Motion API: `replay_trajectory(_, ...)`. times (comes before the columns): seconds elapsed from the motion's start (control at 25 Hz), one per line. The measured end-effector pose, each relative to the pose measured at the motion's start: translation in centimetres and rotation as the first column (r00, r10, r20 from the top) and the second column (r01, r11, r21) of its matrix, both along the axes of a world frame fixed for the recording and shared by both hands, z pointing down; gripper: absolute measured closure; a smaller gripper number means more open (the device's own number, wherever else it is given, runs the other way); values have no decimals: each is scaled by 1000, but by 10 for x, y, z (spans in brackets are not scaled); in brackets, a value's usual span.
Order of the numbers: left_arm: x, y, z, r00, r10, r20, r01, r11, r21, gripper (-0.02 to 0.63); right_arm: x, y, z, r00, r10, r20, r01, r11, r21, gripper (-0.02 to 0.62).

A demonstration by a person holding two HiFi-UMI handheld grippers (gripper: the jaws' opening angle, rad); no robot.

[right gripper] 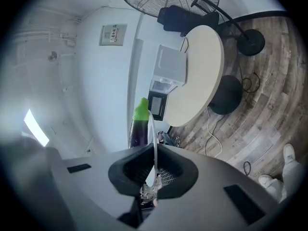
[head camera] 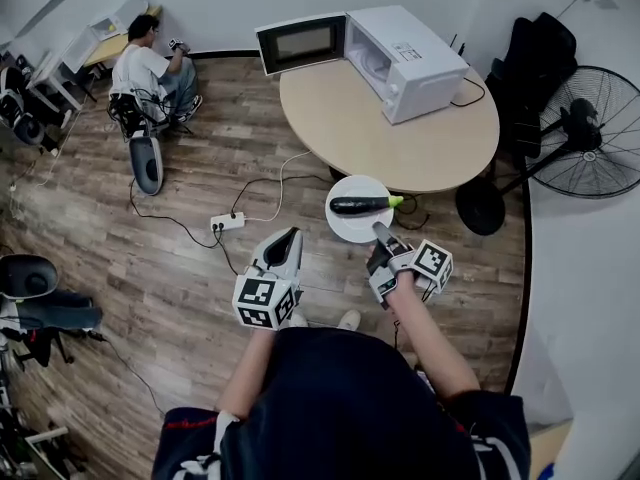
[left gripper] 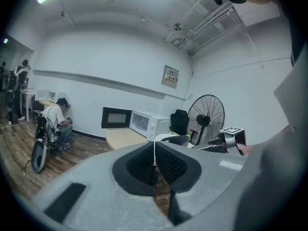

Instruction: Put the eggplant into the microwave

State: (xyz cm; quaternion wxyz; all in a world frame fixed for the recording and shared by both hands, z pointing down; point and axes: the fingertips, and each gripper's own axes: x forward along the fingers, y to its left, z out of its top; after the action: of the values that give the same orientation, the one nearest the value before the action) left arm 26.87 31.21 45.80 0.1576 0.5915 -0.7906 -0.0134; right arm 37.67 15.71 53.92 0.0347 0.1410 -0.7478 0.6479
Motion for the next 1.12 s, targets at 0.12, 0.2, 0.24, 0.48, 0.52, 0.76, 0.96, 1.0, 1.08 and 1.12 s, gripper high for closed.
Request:
replay_trajectory(0.12,6,-6,4,1000,-13,-6,12,1000,-13,584,5,-8,4,1000,-12,-11,12,1000,-8,575)
replay_trajectory(0.2,10,-11,8,1000,-24,-6,23,1000,-20,584,8,-14,7,1000,-24,-13,24,1000,-9,575)
replay_trajectory(0.24,13,-13,10,1000,-28,-5,28,999,-23,584,10,-17,9,999,-30,-16,30,1000,-8,575)
replay_trajectory(0.48,33,-19,19,998,-56,-13,55,998,-37,584,24,-23,16,998,-60,8,61,998,-26,575)
replay_trajectory(0.52,36,-20,20,998,-59,-16,58,997,-41,584,25,-24,17,998,-65,9,65,997,-29,575)
replay_trajectory(0.76,38,-31,20,997,-71,-19,70,996,-53,584,26,-42,18,997,-76,22,77,996,-37,575)
replay_trajectory(0.96,31,-41,22,997,-70,-21,69,996,-53,584,19,-50,20,997,-77,18,77,996,-41,575)
replay_trajectory(1.0,29,-42,23,997,-68,-25,67,996,-54,584,17,-51,22,997,-77,9,77,996,-42,575)
replay_trajectory(1.08,23,-48,25,998,-63,-30,61,997,-54,584,10,-56,23,997,-76,8,76,996,-46,575)
replay_trajectory(1.12,19,-51,26,998,-59,-31,58,997,-54,584,6,-58,23,997,-73,12,74,996,-48,575)
